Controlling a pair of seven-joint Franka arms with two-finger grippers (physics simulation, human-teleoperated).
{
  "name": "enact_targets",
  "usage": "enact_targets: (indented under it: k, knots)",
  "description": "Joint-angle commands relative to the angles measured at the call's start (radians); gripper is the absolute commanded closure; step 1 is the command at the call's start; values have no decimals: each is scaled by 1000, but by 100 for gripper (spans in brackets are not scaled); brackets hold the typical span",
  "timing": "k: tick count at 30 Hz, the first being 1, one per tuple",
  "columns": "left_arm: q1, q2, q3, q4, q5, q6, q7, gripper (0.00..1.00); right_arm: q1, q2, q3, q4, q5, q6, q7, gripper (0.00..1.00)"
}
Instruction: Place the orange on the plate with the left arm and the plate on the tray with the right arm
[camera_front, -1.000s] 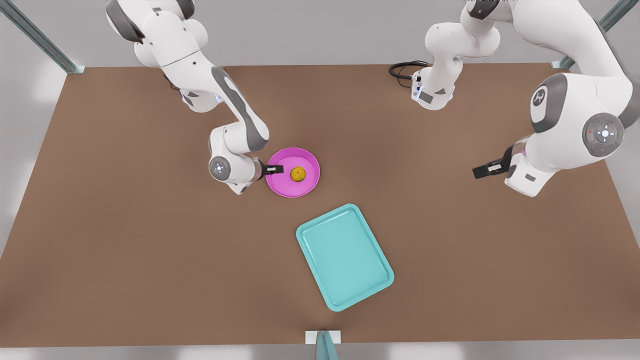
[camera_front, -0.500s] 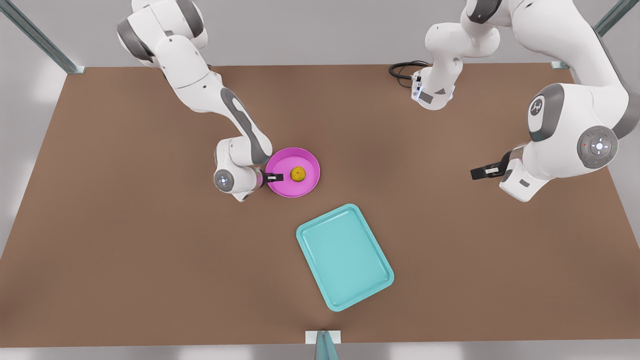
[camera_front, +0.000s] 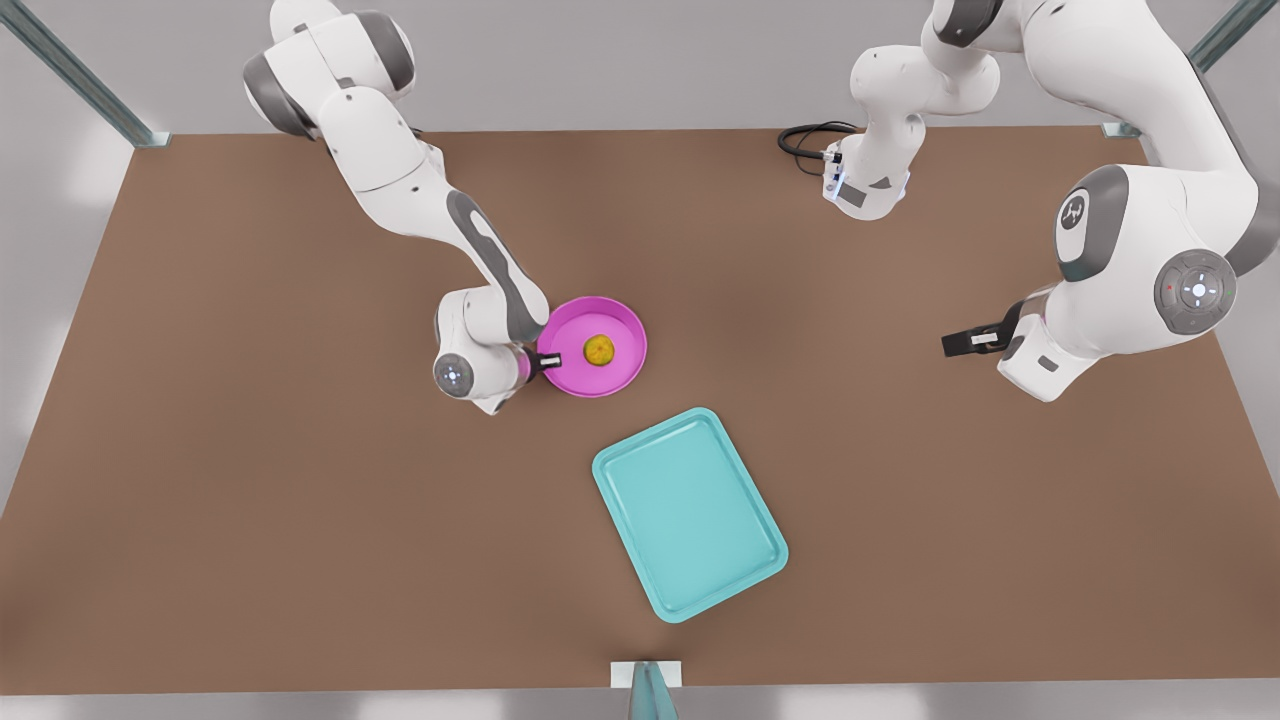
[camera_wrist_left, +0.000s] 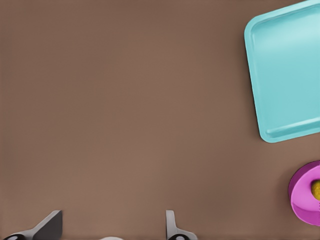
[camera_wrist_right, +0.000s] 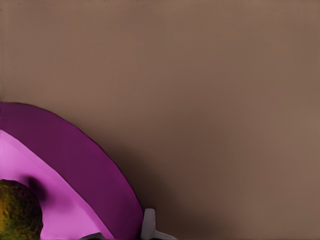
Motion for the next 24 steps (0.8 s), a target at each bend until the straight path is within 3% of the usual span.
enact_targets:
  k: [1, 3, 12, 19, 24]
  knots:
    - [0, -1, 0, 1, 1, -1, 29, 0, -1, -2, -2, 8, -7, -14, -53, 75]
    - [0, -1, 0, 1, 1, 0, 29, 0, -4, -7, -17, 37, -13, -103, -57, 79]
    - [0, -1, 0, 1, 1, 0, 29, 0, -4, -31, -17, 69, -15, -109, -126, 79]
    - [1, -1, 0, 7, 4, -1, 29, 0, -6, -10, -45, 298, -4, -180, -106, 79]
    - [0, 0, 0, 7, 2, -1, 27, 0, -4, 110, -60, 537, 20, -159, 1, 79]
